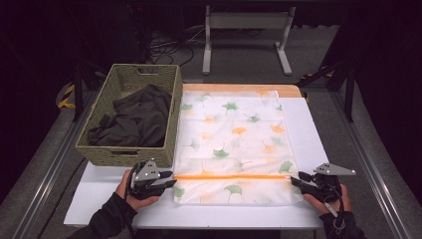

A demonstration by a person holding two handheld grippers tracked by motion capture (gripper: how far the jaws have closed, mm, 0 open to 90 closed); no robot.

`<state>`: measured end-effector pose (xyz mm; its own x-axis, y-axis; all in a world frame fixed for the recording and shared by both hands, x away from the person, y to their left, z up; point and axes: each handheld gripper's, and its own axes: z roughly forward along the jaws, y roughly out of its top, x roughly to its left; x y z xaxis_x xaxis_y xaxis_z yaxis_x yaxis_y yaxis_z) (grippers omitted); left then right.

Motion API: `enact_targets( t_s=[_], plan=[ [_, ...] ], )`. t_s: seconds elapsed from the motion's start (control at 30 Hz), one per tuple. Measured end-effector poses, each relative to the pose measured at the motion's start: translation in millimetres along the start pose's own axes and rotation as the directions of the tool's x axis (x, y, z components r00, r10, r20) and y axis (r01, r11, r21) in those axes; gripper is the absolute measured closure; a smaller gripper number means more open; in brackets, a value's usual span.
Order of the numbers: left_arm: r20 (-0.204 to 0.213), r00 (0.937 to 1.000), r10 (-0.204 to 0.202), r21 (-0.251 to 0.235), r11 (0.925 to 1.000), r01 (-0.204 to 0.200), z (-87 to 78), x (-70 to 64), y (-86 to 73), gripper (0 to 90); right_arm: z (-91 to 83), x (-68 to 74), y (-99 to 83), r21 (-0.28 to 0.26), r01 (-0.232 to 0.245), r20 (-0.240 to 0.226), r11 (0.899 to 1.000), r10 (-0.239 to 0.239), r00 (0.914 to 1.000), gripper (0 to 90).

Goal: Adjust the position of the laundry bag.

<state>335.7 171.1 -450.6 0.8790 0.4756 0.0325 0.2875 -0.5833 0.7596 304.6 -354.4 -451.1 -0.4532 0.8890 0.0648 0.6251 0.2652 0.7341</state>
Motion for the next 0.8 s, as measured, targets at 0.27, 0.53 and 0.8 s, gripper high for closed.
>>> enact_targets(
  t_s=[0.27, 0.53, 0.8],
  plan=[
    [0.005, 0.9998, -0.019, 0.007, 0.9998, 0.019, 11.2, -3.7, 2.7, 43.2, 0.6, 1.8, -1.6, -0.001, -0.003, 0.055, 1.000, 0.003, 0.9985, 49.1],
    [-0.018, 0.9998, 0.001, 0.051, 0.9987, 0.000, 23.7, -5.7, 3.1, 47.1, 3.9, 5.1, 0.3, -0.001, 0.006, 0.046, 1.000, -0.006, 0.9989, 64.7],
    [-0.036, 0.9993, -0.013, 0.075, 0.9970, 0.016, 15.1, 5.1, 1.7, 83.2, 2.4, 6.8, 0.0, 0.005, 0.004, -0.021, 1.000, -0.004, 0.9998, 82.8]
  ],
)
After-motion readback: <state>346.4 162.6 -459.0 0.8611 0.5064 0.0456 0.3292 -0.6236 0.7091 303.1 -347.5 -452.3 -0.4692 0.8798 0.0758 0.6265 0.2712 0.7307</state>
